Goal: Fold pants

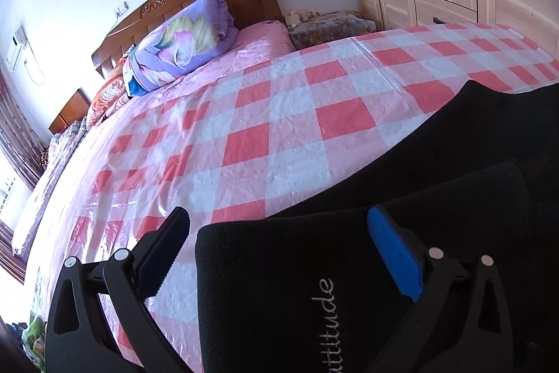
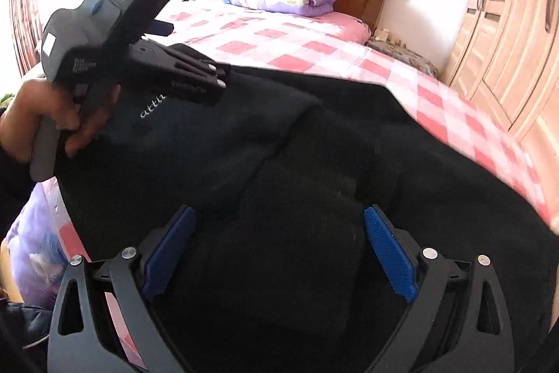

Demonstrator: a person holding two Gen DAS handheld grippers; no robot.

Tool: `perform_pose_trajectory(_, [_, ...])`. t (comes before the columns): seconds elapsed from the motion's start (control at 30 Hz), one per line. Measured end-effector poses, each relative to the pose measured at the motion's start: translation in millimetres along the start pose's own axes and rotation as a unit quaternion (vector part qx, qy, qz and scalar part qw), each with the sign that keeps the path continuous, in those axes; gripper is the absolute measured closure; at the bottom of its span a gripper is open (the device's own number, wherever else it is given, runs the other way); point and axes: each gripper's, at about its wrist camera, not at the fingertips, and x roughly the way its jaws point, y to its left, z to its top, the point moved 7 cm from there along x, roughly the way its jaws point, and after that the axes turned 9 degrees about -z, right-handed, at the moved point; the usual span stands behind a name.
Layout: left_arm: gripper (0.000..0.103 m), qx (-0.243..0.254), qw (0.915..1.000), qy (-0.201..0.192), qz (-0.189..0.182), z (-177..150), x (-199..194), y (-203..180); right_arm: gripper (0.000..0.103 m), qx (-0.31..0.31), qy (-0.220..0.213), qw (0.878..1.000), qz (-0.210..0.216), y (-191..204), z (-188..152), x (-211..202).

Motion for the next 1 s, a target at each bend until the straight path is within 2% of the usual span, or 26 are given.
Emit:
perform_pose_trajectory(0.07, [0.001,0.001,1.0,0.0,0.001,0.3,0.2,0.1,0.009,0.013,0.005,1.0,0.016,-3.9,-3.5,1.1])
perform_pose_trajectory(0.23, [0.001,0.001,1.0,-0.001,0.001,-0.2,0.2,-0.1,0.01,0.015,0.009,1.0,-0.004,0.6,-1.2,-7.7])
perform_pose_trajectory(0.33, [0.001,0.008,0.9999,-0.003,0.014,-0.2,-1.0,-1.4,0.01,0.002,-0.045,0.999,-0.024,6.7,3.8,-35.7])
perform_pose_trajectory(0.43, [0.001,0.016,0.9995,-0.005,0.026,-0.3,-1.4,-3.8,0.009,-0.025,-0.025,0.999,-0.023,14.8,-12.4,-24.5])
perform_pose_trajectory(0.53, [0.001,0.02,0.9993,-0.005,0.032,-0.3,-2.1,-4.5,0.009,0.035,-0.013,0.999,0.039,2.1,-26.5,-17.6])
perform_pose_trajectory(0.63, [0.001,0.024,0.999,-0.007,0.038,-0.4,-3.0,-5.5,0.009,0.016,-0.017,0.999,0.033,3.9,-27.0,-19.9])
perform_pose_trajectory(0.8, [0.001,0.03,0.9984,-0.01,0.046,-0.2,-3.5,-6.4,0.009,0.021,-0.026,0.999,0.036,4.6,-32.9,-20.1])
perform_pose_trajectory(0.93, [0.001,0.019,0.9978,-0.041,0.048,2.0,-15.8,-3.4,0.009,0.027,-0.02,0.999,0.041,1.1,-34.0,-27.7])
perform_pose_trajectory(1.0, [0.002,0.002,0.9946,-0.086,0.058,4.9,-43.6,-2.0,0.009,0.026,-0.033,0.999,0.021,-6.9,-38.5,-45.2])
